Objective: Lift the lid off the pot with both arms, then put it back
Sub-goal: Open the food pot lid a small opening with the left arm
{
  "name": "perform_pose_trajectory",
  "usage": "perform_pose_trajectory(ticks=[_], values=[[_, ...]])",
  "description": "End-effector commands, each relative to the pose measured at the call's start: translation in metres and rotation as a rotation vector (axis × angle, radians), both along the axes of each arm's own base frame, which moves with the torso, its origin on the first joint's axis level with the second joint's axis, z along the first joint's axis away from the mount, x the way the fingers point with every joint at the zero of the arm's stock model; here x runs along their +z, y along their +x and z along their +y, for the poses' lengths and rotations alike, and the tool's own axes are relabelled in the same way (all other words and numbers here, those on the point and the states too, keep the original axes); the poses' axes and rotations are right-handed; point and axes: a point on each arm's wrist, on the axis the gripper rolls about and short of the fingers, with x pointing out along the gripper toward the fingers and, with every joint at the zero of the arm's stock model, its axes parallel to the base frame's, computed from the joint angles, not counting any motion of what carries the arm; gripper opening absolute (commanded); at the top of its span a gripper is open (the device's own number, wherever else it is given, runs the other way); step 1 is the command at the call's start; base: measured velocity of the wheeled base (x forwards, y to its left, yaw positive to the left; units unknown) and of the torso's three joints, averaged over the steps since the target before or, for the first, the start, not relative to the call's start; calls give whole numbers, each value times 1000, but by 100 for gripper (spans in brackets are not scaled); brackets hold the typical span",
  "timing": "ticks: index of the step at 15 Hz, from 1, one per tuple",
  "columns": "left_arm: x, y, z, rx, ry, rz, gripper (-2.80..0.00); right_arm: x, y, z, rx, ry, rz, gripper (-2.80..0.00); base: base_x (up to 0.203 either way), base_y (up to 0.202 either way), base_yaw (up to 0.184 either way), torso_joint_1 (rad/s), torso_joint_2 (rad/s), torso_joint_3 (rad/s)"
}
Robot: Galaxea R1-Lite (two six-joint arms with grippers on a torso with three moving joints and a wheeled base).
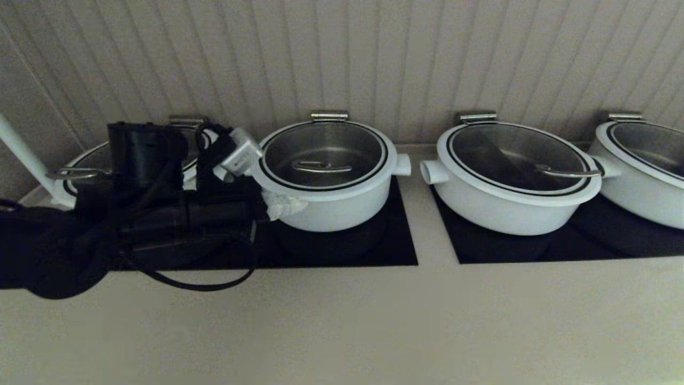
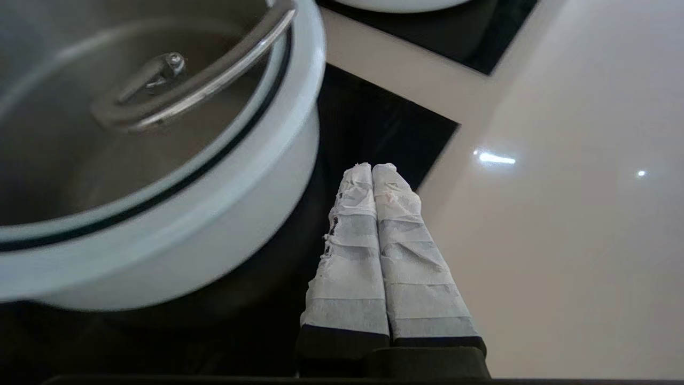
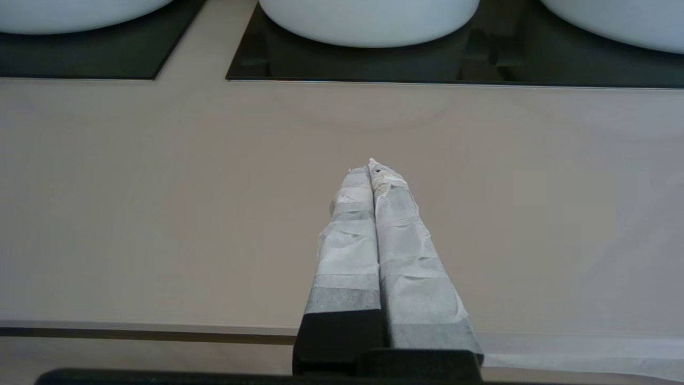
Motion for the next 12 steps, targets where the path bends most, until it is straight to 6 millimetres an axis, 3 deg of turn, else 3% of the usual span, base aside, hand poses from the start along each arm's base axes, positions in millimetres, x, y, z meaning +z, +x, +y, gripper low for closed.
perform_pose_trajectory(ticks=[1, 5, 12], values=[[-11, 19, -13, -12, 12, 22, -280, 0, 0, 0, 1, 1, 2, -280, 0, 0, 0, 0, 0, 0], [-13, 36, -28, -32, 10, 11, -280, 0, 0, 0, 1, 2, 2, -280, 0, 0, 0, 0, 0, 0], [-8, 60, -36, 35, 11, -33, -280, 0, 0, 0, -1, 2, 1, -280, 0, 0, 0, 0, 0, 0]])
